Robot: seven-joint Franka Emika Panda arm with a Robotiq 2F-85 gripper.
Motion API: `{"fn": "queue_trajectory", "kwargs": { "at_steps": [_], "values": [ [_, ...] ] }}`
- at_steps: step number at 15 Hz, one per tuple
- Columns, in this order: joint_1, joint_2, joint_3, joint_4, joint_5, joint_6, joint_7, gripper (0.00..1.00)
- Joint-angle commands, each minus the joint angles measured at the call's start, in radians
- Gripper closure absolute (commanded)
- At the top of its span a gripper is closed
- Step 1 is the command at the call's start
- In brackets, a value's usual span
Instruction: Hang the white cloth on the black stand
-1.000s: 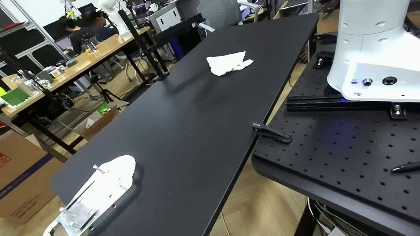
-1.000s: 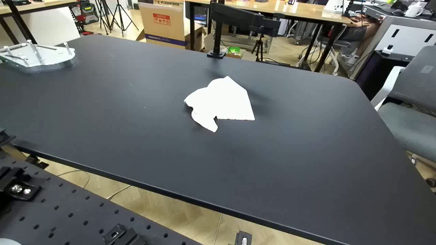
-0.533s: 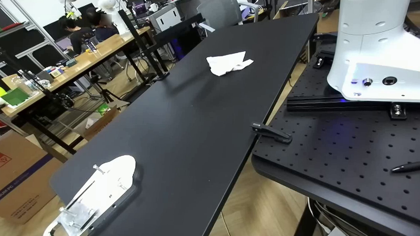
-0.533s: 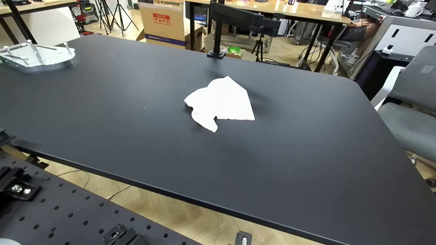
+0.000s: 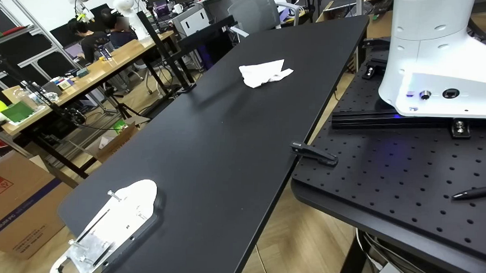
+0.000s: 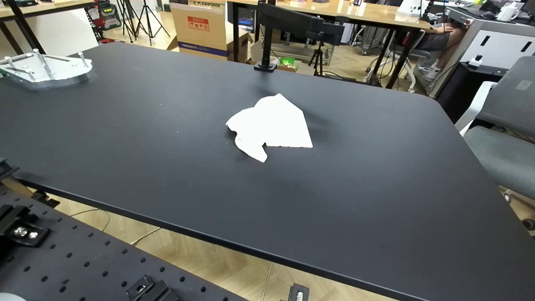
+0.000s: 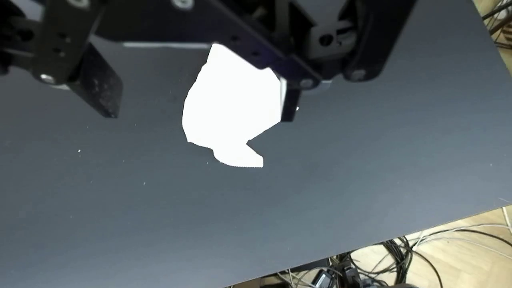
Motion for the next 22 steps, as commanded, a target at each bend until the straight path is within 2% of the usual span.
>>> {"fn": "queue_trajectory", "kwargs": {
  "at_steps": [1, 4, 10, 17, 22],
  "values": [
    [-0.012, 0.025, 0.018, -0.044, -0.034, 0.182, 0.026, 0.0],
    [-0.013, 0.098, 0.026, -0.089, -0.07, 0.365, 0.037, 0.0],
    [0.009, 0.274, 0.061, -0.153, -0.115, 0.579, 0.033, 0.0],
    [0.01, 0.317, 0.069, -0.154, -0.105, 0.603, 0.018, 0.0],
    [0.011, 0.415, 0.068, -0.161, -0.165, 0.689, 0.034, 0.0]
  ]
}}
